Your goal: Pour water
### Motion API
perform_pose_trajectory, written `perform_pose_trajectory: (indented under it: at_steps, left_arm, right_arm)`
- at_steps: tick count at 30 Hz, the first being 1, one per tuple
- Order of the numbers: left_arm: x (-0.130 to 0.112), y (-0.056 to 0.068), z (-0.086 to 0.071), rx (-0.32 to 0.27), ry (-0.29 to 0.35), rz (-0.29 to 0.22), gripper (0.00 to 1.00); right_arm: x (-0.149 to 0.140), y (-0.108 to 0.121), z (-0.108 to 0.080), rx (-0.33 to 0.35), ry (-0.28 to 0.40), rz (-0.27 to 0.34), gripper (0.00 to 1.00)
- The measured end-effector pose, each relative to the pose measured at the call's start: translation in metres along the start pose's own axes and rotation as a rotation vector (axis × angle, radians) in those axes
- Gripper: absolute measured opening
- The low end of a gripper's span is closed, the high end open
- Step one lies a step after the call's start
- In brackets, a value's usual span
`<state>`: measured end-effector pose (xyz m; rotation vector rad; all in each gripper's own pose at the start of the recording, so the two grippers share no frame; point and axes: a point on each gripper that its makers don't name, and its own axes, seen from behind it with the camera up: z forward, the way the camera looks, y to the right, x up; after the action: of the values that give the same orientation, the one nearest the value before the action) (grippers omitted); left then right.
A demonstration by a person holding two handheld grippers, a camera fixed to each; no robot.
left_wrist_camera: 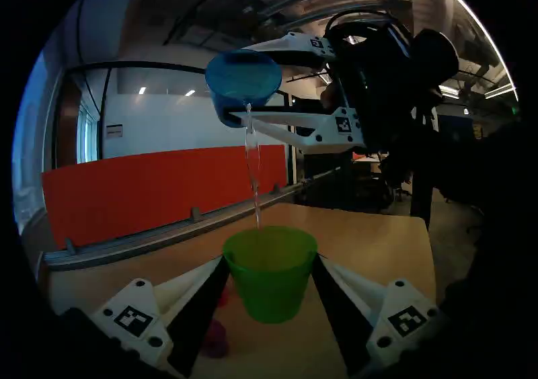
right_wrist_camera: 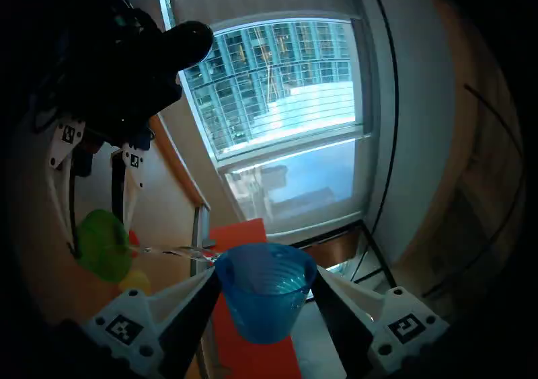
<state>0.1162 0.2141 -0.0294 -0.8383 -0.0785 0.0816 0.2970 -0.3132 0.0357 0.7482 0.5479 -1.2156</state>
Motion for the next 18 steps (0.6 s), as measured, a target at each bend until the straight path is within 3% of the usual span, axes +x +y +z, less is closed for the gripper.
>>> perform_pose_trajectory:
  at_steps: [18]
  left_arm:
    - [0.0019, 0.0018, 0.0007, -0.007, 0.000, 0.003, 0.85]
  right_arm:
    - [0.0035, 0.0036, 0.0029, 0.001, 0.002, -0.085, 0.91]
